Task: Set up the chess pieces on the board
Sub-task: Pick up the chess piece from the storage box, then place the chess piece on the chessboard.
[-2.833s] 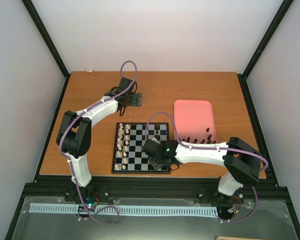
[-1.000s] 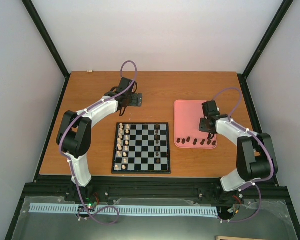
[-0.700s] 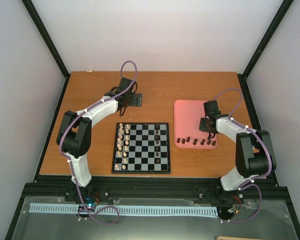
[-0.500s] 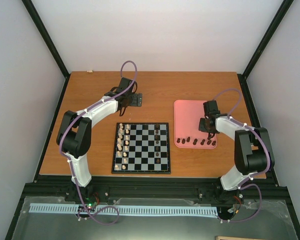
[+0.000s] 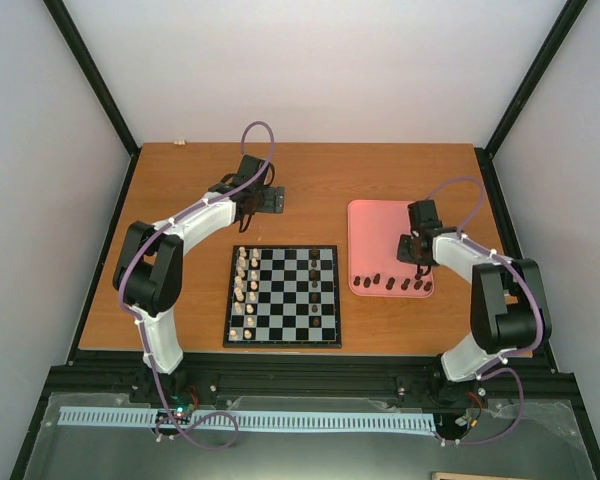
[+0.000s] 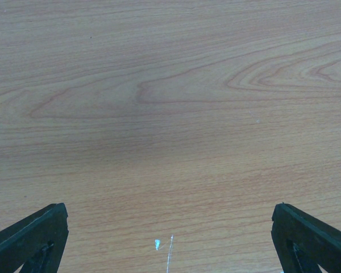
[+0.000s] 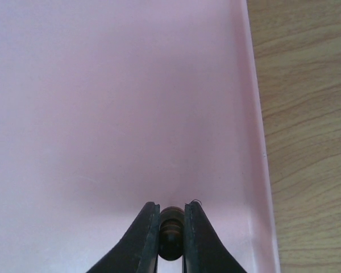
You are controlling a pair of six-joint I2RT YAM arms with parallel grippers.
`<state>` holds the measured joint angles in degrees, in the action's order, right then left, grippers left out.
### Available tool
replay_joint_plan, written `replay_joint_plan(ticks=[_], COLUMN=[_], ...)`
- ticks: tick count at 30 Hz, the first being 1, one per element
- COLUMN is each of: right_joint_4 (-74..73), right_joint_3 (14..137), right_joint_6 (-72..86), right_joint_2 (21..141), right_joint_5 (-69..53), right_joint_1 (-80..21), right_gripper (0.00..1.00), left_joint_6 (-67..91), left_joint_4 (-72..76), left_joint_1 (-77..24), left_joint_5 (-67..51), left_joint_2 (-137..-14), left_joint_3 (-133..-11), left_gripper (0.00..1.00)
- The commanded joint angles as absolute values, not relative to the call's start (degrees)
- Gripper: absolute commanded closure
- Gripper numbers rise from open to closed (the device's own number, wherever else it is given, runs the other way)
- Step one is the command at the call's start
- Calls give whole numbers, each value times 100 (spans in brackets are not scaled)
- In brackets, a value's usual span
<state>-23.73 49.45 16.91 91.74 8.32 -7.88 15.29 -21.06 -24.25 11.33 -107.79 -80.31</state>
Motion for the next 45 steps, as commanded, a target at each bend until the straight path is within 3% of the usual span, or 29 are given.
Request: replay_joint_plan(ticks=[1, 5, 10, 22, 32, 45], right_joint_4=[-2486, -2885, -3256, -4240, -4684, -4070], right_joint_3=[5032, 5279, 5536, 5785, 5905, 5651], right_joint_6=[1712, 1736, 1978, 3000, 3564, 3598], right_joint_2=[8514, 8014, 7653, 7923, 8447, 8915], right_joint_5=[642, 687, 900, 1519, 1451, 1379], right_joint_1=[-858, -1422, -2905, -6225, -7286, -7404], right_gripper=[97, 97, 97, 97, 97, 97], left_joint_6=[1599, 1600, 1599, 1608, 1609, 1603], left_joint_4=[-2159, -2163, -2167, -2164, -2153, -2149], left_joint_1=[-2399, -2399, -2400, -2399, -2399, -2399], left_joint_5=[1166, 1173, 1193, 1224, 1229, 1239], left_joint_2=[-10797, -10777, -10720, -10607, -10625, -10635], left_joint_3=[-8269, -8258, -8240, -8185, -8187, -8173], left_gripper=[0, 0, 0, 0, 0, 0])
